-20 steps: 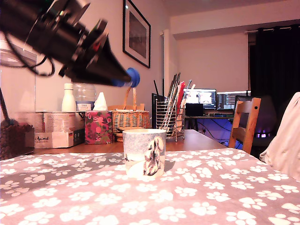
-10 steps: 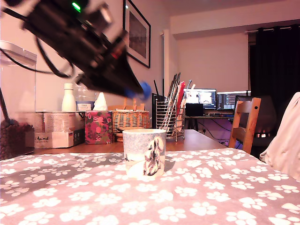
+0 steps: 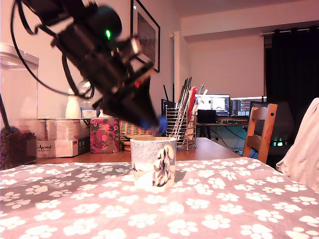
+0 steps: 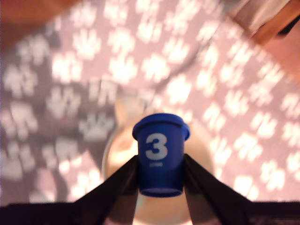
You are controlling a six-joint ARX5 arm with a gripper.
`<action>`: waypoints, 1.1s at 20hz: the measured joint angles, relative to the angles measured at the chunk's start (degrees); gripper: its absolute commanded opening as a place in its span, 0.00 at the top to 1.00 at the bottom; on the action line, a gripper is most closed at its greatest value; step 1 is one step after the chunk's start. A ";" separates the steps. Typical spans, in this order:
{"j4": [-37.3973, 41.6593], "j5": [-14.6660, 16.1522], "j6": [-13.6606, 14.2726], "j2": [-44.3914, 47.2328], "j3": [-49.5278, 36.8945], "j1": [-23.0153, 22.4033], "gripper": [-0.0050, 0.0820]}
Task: Pick up the coffee capsules on the table and drop them inside the coffee cup
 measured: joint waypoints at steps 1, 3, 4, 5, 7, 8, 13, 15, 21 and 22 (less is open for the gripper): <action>-0.96 -0.13 0.02 0.46 0.11 0.00 0.86; -2.56 -0.22 0.07 0.79 0.11 -0.02 0.86; -2.78 -0.22 0.07 0.79 0.13 -0.02 0.86; -2.78 -0.20 0.07 0.79 0.13 -0.02 0.85; -2.75 -0.20 0.07 0.79 0.13 -0.02 0.83; -2.73 -0.20 0.07 0.79 0.13 -0.02 0.78; -2.62 -0.63 0.07 0.79 0.13 -0.02 0.63; -2.60 -0.61 0.07 0.79 0.13 -0.02 0.63; -2.82 1.53 0.09 0.79 0.13 0.00 0.63; -2.82 2.29 0.13 0.79 0.13 -0.02 0.64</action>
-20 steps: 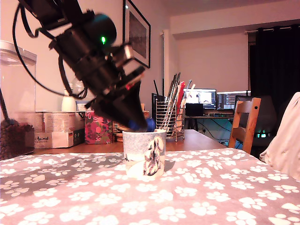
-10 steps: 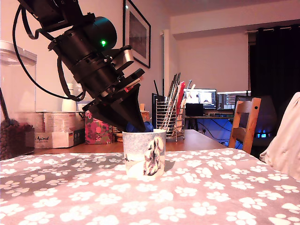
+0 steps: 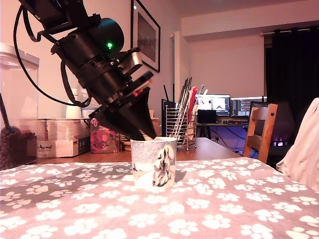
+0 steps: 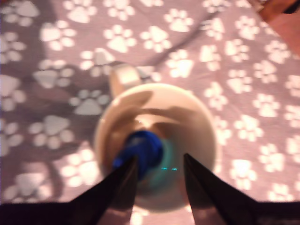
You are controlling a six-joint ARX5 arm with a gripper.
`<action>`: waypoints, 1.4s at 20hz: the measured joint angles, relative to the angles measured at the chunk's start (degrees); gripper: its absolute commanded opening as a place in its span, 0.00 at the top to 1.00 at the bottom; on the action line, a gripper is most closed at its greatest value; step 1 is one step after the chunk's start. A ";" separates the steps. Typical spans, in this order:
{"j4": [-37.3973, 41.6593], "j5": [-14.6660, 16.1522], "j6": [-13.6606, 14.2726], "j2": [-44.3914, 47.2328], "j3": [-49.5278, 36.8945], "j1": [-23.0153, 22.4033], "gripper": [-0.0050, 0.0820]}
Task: Pick up the coffee capsules on the table and drop them inside the coffee cup
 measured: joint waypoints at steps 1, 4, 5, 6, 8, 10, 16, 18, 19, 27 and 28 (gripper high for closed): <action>0.00 0.68 0.02 0.00 0.00 0.00 0.67; 0.00 2.91 0.11 0.00 0.09 0.02 0.90; -0.02 3.37 0.11 -0.07 0.09 0.00 0.95; 0.04 3.82 0.11 -0.15 0.09 0.00 0.97; 0.04 3.89 0.11 -0.87 0.09 0.02 0.97; 0.35 3.72 0.37 -2.84 0.09 0.00 0.97; 3.56 2.75 0.50 -10.67 0.85 0.02 0.97; 4.11 2.78 0.50 -11.52 0.96 0.00 0.97; 5.25 2.75 0.50 -11.67 0.66 0.00 0.97; 10.12 1.62 -0.37 -16.79 -13.70 2.25 0.97; 10.03 1.18 -0.37 -17.86 -15.37 3.10 0.97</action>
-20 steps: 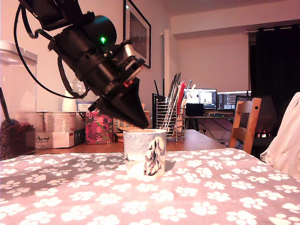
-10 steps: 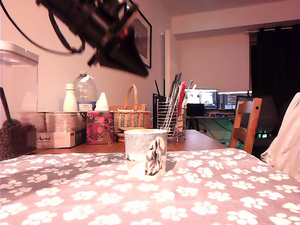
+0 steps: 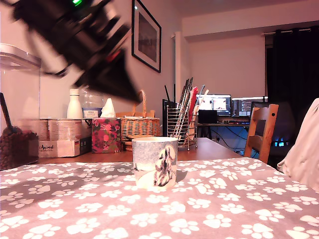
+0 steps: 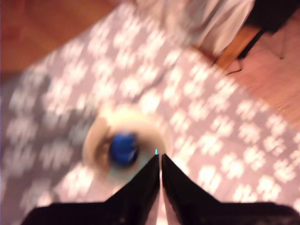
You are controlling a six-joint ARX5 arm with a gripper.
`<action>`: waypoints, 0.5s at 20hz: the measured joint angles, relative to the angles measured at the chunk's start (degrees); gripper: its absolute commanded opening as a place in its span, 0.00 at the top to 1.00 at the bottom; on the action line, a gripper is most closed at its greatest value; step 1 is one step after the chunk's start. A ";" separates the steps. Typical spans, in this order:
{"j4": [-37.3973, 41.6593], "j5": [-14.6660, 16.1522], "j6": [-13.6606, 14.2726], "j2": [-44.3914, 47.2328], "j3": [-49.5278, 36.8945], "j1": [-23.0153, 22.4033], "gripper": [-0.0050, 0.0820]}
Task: Pick up the coffee capsules on the table and drop them inside the coffee cup
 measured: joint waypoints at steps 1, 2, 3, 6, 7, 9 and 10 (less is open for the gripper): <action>0.09 -0.39 -0.85 -1.25 -1.62 0.66 0.97; 0.09 -0.92 -1.33 -2.64 -3.13 1.38 0.97; -0.09 -1.31 -2.21 -3.87 -4.07 1.95 0.97; -0.04 -2.80 -2.54 -6.86 -5.79 2.36 0.97; -0.02 -2.99 -3.13 -7.72 -6.32 2.51 0.97; -0.09 -3.63 -3.48 -9.33 -7.43 2.73 0.97; -0.15 -4.11 -3.54 -9.99 -7.69 2.73 0.97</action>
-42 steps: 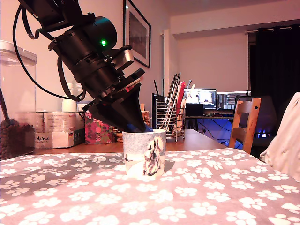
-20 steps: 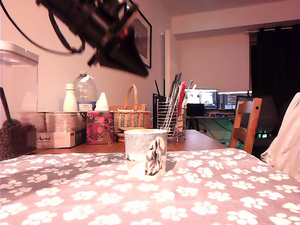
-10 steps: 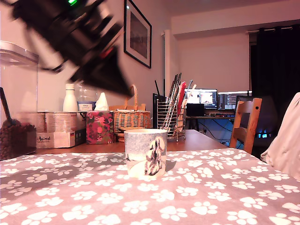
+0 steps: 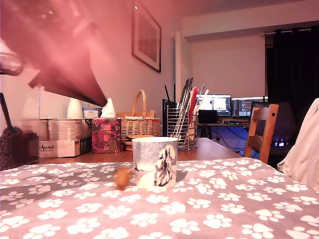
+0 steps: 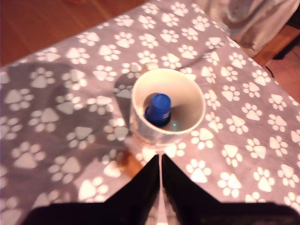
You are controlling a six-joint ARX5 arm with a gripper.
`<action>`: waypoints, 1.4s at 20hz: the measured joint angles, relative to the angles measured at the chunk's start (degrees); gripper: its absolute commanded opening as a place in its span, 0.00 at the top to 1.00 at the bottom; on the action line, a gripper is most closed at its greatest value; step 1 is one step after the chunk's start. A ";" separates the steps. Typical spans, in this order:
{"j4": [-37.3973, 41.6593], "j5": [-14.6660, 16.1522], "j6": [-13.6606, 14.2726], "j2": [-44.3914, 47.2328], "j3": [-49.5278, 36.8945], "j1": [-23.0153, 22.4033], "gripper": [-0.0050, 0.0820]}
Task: Pick up the coffee capsules on the table and drop them inside the coffee cup
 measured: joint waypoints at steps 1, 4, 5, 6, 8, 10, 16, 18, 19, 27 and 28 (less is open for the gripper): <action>0.04 -0.20 0.00 -0.48 -0.02 0.04 0.97; 0.07 -0.35 -0.02 -1.66 -0.02 0.24 0.97; 0.04 -0.37 -0.02 -1.88 -0.02 0.24 0.97; 0.07 -0.35 -0.02 -1.92 -0.02 0.24 0.97; 0.09 -0.35 -0.02 -1.92 -0.02 0.24 0.97; 0.98 -0.35 -0.02 -1.92 -0.20 0.24 0.97; 13.29 -0.35 0.13 -2.99 -11.82 0.26 0.97; 20.31 -0.37 0.15 -3.48 -17.40 0.26 0.97; 23.63 -0.39 0.15 -4.33 -20.04 0.26 0.97; 32.33 -0.39 1.29 -16.11 -33.79 3.69 0.97; 32.74 -0.39 1.36 -17.84 -35.04 4.33 0.97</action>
